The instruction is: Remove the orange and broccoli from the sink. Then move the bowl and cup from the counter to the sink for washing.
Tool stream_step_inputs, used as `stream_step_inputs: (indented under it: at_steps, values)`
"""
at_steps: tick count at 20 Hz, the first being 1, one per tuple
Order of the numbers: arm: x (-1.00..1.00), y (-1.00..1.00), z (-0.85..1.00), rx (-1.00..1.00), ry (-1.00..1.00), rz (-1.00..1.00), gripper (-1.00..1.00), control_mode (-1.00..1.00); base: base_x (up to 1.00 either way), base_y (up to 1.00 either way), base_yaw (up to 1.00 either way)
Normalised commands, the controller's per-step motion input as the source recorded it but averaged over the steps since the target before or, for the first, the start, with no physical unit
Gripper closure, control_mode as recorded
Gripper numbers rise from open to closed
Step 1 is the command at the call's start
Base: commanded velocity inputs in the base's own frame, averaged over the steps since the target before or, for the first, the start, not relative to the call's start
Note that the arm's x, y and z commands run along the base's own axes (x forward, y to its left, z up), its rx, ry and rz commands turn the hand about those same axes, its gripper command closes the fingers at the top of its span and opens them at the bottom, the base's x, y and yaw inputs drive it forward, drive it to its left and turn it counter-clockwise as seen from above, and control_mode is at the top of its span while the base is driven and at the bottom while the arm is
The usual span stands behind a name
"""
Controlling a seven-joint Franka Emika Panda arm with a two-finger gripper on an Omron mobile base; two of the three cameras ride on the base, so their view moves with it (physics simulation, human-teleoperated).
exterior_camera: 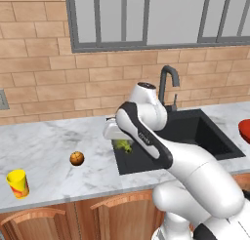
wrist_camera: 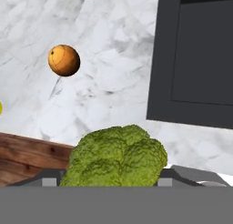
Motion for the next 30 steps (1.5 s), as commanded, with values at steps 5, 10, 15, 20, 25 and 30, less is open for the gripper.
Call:
stream_step_inputs:
  at_steps: [5,10,15,20,25,30]
  values:
    - [0.00,0.40,-0.38,0.00,0.08,0.00,1.00,-1.00,0.00,0.00,0.00]
    - [0.00,0.38,-0.38,0.00,0.10,0.00,1.00,-1.00,0.00,0.00,0.00]
    - [0.07,0.39,-0.36,0.00,0.00,0.00,1.00,-1.00,0.00,0.00,0.00]
    - [0.13,0.32,-0.34,0.00,0.00,0.00,1.00,-1.00,0.00,0.00,0.00]
    - [0.13,0.29,-0.32,0.00,0.00,0.00,1.00,-1.00,0.00,0.00,0.00]
    - [0.15,0.24,-0.27,0.00,0.00,0.00,1.00,-1.00,0.00,0.00,0.00]
